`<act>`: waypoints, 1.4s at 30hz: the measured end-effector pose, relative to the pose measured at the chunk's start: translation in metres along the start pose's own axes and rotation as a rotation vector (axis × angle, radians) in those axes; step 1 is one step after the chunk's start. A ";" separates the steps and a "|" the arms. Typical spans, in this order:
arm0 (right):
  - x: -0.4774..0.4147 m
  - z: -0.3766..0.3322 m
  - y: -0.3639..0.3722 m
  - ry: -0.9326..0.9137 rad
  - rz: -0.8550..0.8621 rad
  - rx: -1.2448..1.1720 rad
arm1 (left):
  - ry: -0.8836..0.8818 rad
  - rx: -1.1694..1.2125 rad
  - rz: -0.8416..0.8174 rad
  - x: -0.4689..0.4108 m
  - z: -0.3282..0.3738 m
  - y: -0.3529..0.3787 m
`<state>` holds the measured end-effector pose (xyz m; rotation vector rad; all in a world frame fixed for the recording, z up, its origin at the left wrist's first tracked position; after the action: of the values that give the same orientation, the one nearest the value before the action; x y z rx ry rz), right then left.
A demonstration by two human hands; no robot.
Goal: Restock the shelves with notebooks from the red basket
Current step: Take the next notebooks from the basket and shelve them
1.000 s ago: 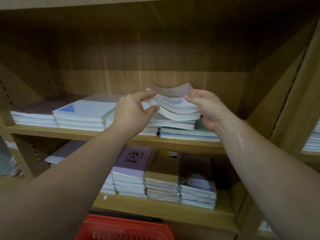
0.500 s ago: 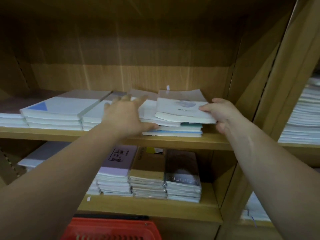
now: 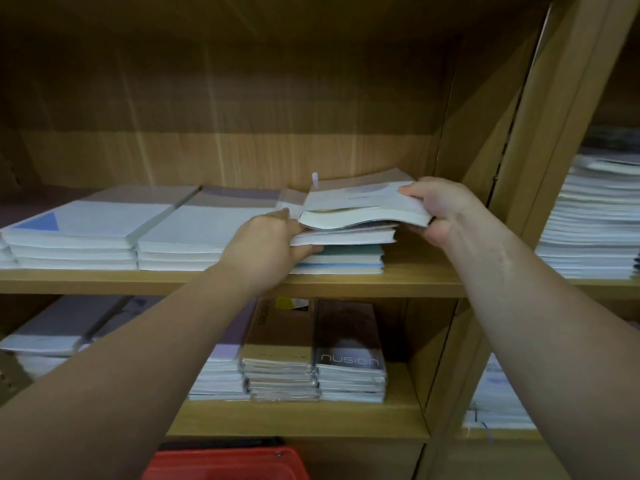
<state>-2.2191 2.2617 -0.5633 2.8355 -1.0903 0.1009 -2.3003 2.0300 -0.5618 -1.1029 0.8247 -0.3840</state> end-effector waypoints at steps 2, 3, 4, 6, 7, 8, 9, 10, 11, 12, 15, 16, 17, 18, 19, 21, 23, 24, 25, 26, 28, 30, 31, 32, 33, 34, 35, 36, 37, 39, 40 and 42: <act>0.003 0.000 -0.006 -0.001 -0.002 -0.034 | -0.026 -0.133 -0.070 -0.007 0.012 0.014; 0.003 0.002 -0.007 -0.001 -0.004 -0.052 | -0.055 -0.193 -0.094 -0.009 0.012 0.018; 0.003 0.003 -0.008 -0.002 -0.001 -0.068 | -0.081 -0.222 -0.113 -0.011 0.009 0.021; 0.003 0.004 -0.008 -0.018 0.000 -0.095 | -0.087 -0.237 -0.139 -0.010 0.000 0.022; 0.003 0.004 -0.008 -0.025 0.001 -0.103 | -0.075 -0.256 -0.150 -0.010 -0.004 0.022; 0.004 0.004 -0.006 -0.033 0.000 -0.109 | -0.066 -0.284 -0.158 -0.009 -0.007 0.020; 0.005 0.003 -0.005 -0.039 -0.005 -0.117 | -0.068 -0.310 -0.168 -0.009 -0.009 0.019; 0.006 0.003 -0.003 -0.044 -0.009 -0.127 | -0.080 -0.326 -0.177 -0.010 -0.011 0.018; 0.006 0.003 -0.002 -0.044 -0.012 -0.135 | -0.103 -0.324 -0.181 -0.011 -0.014 0.018; 0.007 0.004 0.000 -0.041 -0.015 -0.142 | -0.129 -0.303 -0.181 -0.012 -0.017 0.017; 0.011 0.008 0.005 -0.036 -0.024 -0.167 | -0.126 -0.162 -0.100 -0.004 -0.025 0.013; 0.012 0.009 0.008 -0.045 -0.033 -0.178 | -0.101 -0.083 -0.038 0.002 -0.025 0.007; 0.015 0.009 0.013 -0.054 -0.045 -0.196 | -0.091 0.026 0.022 0.009 -0.027 0.000; 0.017 0.008 0.018 -0.063 -0.058 -0.207 | -0.099 0.167 0.067 0.016 -0.031 -0.005; 0.019 0.008 0.025 -0.071 -0.070 -0.213 | -0.116 0.343 0.089 0.023 -0.035 -0.008; 0.023 0.005 0.043 -0.086 -0.100 -0.215 | -0.127 0.679 0.114 0.034 -0.039 -0.012; 0.030 -0.002 0.066 -0.121 -0.145 -0.213 | -0.140 0.793 0.191 0.045 -0.046 -0.023; 0.034 -0.006 0.078 -0.140 -0.159 -0.216 | -0.151 0.816 0.240 0.051 -0.052 -0.032; 0.039 -0.011 0.090 -0.157 -0.179 -0.224 | -0.159 0.835 0.292 0.059 -0.059 -0.042; 0.043 -0.014 0.104 -0.178 -0.207 -0.230 | -0.163 0.853 0.344 0.067 -0.067 -0.053; 0.051 -0.020 0.140 -0.217 -0.290 -0.235 | -0.208 0.853 0.447 0.084 -0.089 -0.074; 0.060 -0.022 0.182 -0.248 -0.360 -0.240 | -0.295 0.869 0.558 0.104 -0.119 -0.092; 0.065 -0.021 0.204 -0.257 -0.389 -0.229 | -0.346 0.863 0.599 0.114 -0.135 -0.100; 0.068 -0.018 0.227 -0.262 -0.414 -0.201 | -0.387 0.839 0.639 0.125 -0.152 -0.109; 0.072 -0.016 0.252 -0.263 -0.442 -0.164 | -0.419 0.790 0.678 0.135 -0.168 -0.118; 0.077 -0.012 0.277 -0.259 -0.469 -0.129 | -0.443 0.731 0.721 0.145 -0.184 -0.128; 0.082 -0.009 0.304 -0.253 -0.496 -0.097 | -0.462 0.674 0.762 0.154 -0.201 -0.139; 0.085 -0.005 0.330 -0.251 -0.525 -0.054 | -0.487 0.631 0.796 0.162 -0.219 -0.150; 0.087 -0.002 0.356 -0.255 -0.550 0.002 | -0.527 0.598 0.818 0.169 -0.239 -0.159; 0.093 0.006 0.405 -0.273 -0.624 0.147 | -0.631 0.495 0.791 0.180 -0.281 -0.172; 0.100 0.009 0.426 -0.299 -0.670 0.264 | -0.687 0.444 0.738 0.183 -0.304 -0.174; 0.119 0.015 0.457 -0.405 -0.737 0.612 | -0.783 0.408 0.613 0.191 -0.337 -0.170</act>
<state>-2.4371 1.8441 -0.5342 3.7126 0.0657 -0.2507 -2.4083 1.6212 -0.5526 -0.4963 0.3201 0.3760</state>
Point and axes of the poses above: each hand's wrist, its own x-axis away from the middle knuckle, its own y-axis out of the palm, z = x × y, the point moved 10 cm from there along -x, towards the middle knuckle, and after that the axes turned 7 degrees about x, right-handed, at the moved point
